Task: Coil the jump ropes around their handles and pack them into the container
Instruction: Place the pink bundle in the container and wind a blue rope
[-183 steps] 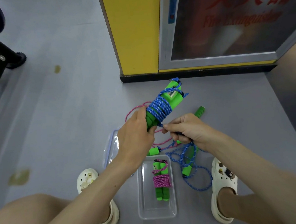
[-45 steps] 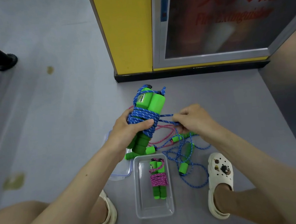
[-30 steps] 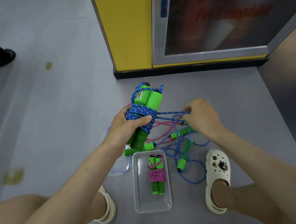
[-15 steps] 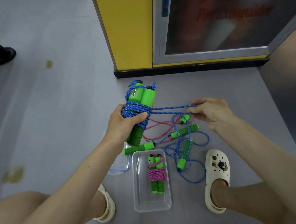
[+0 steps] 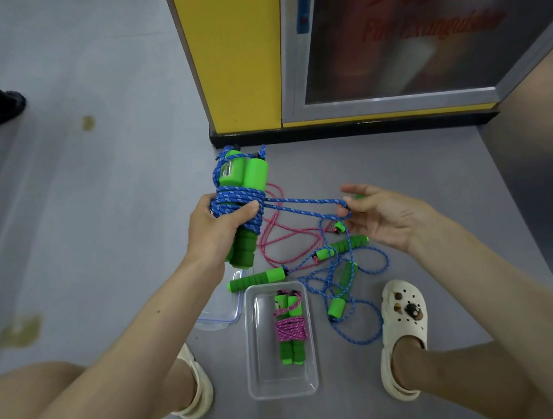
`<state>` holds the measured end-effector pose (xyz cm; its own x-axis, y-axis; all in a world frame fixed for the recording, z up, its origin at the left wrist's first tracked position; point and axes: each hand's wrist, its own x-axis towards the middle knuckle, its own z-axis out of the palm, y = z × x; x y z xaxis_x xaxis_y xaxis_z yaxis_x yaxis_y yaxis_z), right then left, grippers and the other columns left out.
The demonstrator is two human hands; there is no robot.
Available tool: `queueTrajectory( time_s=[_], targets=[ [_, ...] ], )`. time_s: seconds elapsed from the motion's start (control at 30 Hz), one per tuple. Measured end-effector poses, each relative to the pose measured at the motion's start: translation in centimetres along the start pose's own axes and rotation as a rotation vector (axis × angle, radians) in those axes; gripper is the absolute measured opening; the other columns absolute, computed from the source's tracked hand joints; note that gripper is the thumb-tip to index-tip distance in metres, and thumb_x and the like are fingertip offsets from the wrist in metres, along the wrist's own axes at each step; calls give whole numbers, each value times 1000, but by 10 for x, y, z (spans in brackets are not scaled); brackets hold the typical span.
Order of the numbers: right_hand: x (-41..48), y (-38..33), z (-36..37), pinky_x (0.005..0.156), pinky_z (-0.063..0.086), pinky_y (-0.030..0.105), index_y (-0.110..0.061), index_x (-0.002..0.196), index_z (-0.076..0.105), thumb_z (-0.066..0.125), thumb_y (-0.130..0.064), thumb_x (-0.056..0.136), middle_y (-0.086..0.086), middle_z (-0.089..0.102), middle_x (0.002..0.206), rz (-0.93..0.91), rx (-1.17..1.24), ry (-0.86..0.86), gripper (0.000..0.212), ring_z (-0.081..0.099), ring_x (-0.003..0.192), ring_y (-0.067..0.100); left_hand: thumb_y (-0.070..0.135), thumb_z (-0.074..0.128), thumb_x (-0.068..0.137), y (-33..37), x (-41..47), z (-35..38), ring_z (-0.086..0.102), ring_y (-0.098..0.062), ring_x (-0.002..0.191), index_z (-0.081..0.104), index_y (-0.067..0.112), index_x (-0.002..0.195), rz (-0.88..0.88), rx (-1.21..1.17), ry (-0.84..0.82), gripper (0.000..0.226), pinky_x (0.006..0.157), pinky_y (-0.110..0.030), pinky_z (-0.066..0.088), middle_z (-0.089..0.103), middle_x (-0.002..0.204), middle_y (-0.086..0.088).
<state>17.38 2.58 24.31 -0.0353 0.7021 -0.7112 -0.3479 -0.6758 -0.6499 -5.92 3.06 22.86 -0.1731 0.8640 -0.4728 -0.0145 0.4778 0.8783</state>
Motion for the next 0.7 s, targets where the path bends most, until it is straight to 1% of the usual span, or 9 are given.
queueTrajectory(
  time_s=[0.1, 0.17, 0.23, 0.3, 0.37, 0.43, 0.5, 0.6, 0.7],
  targets=[
    [0, 3, 0, 59, 46, 25, -14, 97, 59, 48, -1, 94, 1, 59, 57, 64, 4, -32, 18, 55, 47, 8, 16, 79, 76, -1, -1, 1, 67, -17, 82, 55, 19, 110, -2, 1, -19, 41, 67, -30, 56, 68, 99, -2],
    [1, 3, 1, 59, 38, 24, -14, 97, 61, 50, -12, 96, -1, 52, 55, 71, -35, -50, 12, 46, 47, 7, 17, 79, 76, -2, -2, 3, 67, -15, 84, 54, 19, 113, 10, 26, -41, 44, 67, -27, 55, 67, 99, 1],
    [2, 2, 3, 58, 34, 22, -14, 92, 65, 53, -29, 95, -2, 48, 55, 44, -197, -8, 20, 40, 49, 7, 17, 79, 75, -4, -4, 4, 66, -9, 82, 54, 20, 114, 53, 78, -68, 46, 63, -19, 51, 67, 98, 4],
    [1, 1, 6, 55, 38, 14, -12, 91, 68, 56, -34, 93, 3, 55, 67, -39, -471, 106, 25, 45, 55, 8, 16, 80, 74, -5, -6, 6, 66, -9, 81, 55, 19, 114, 68, 106, -90, 47, 62, -17, 50, 69, 99, 3],
    [1, 5, 7, 55, 38, 6, -9, 104, 68, 59, -26, 93, 4, 61, 84, -127, -712, 187, 22, 51, 70, 9, 15, 80, 74, -6, -10, 8, 67, -9, 81, 56, 18, 116, 49, 110, -125, 49, 59, -17, 52, 69, 99, 2],
    [4, 12, 6, 71, 37, 10, -9, 120, 61, 59, -19, 92, 1, 61, 106, -185, -881, 186, 30, 54, 93, 9, 13, 78, 76, -8, -16, 11, 68, -5, 74, 56, 16, 115, 24, 98, -189, 46, 55, -15, 52, 69, 97, 2],
    [6, 17, 10, 89, 32, 17, -13, 135, 51, 60, -10, 89, -2, 50, 129, -250, -986, 134, 47, 46, 118, 10, 11, 78, 76, -10, -22, 15, 69, -5, 72, 56, 15, 114, -11, 67, -281, 44, 56, -17, 53, 70, 96, -1],
    [11, 22, 17, 108, 32, 30, -15, 136, 47, 55, 9, 78, -5, 50, 132, -295, -928, -69, 63, 43, 126, 9, 13, 79, 74, -12, -27, 20, 71, -14, 81, 58, 15, 113, -42, 64, -396, 44, 67, -25, 57, 72, 99, -4],
    [7, 25, 26, 105, 41, 40, -2, 119, 56, 47, 23, 76, 12, 65, 115, -261, -637, -189, 50, 57, 115, 24, 16, 79, 71, -7, -27, 19, 70, -22, 86, 59, 12, 115, -82, -1, -481, 49, 73, -33, 58, 72, 103, -9]
  ],
)
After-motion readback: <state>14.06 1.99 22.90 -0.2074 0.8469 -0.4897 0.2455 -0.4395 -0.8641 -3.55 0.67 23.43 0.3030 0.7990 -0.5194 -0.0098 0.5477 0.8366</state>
